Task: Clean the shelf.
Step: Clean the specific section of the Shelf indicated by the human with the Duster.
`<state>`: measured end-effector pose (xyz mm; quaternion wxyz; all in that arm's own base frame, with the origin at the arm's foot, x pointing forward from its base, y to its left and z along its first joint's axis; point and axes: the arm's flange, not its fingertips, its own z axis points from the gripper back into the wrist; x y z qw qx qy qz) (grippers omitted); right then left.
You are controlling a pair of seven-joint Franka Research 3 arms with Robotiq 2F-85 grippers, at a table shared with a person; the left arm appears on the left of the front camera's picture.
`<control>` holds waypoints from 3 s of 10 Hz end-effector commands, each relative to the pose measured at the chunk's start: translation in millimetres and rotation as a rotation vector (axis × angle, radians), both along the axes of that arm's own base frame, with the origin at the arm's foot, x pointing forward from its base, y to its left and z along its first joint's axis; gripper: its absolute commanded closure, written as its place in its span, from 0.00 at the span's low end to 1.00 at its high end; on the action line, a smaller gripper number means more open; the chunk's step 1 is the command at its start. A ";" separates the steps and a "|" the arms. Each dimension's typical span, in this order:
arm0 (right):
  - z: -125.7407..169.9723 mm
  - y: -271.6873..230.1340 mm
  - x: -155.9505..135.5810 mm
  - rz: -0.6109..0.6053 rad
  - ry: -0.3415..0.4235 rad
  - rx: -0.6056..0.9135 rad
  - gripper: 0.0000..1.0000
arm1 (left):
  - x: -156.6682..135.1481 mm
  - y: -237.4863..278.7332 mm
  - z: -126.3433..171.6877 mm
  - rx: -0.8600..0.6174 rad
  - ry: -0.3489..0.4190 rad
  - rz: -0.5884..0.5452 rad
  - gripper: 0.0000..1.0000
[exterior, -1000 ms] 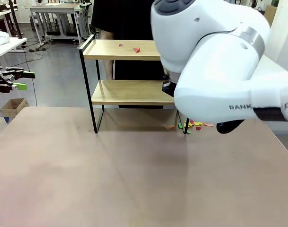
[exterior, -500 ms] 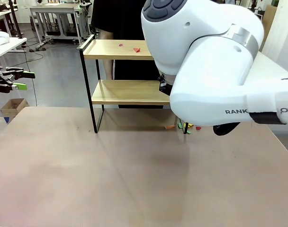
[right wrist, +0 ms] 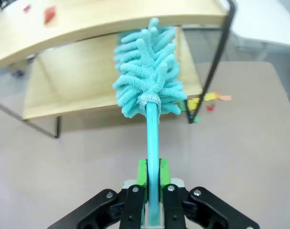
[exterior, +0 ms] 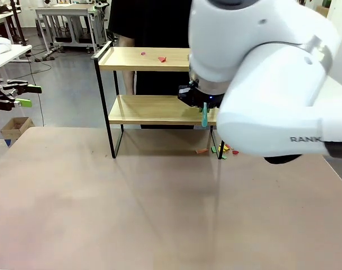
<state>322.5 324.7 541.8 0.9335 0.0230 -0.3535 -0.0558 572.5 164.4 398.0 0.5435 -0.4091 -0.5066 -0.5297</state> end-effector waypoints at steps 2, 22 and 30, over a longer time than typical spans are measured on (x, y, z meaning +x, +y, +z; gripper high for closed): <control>6.0 -37.5 -26.1 0.251 0.077 0.120 0.87 | -2.4 -0.2 2.1 0.001 -0.001 0.000 0.00; 14.5 -209.0 -133.7 1.008 0.621 -0.356 0.87 | -2.4 -0.2 2.1 0.001 -0.001 0.000 0.00; 12.9 -200.6 -136.2 0.984 0.642 -0.345 0.87 | -2.4 -0.2 2.1 0.001 -0.001 0.000 0.00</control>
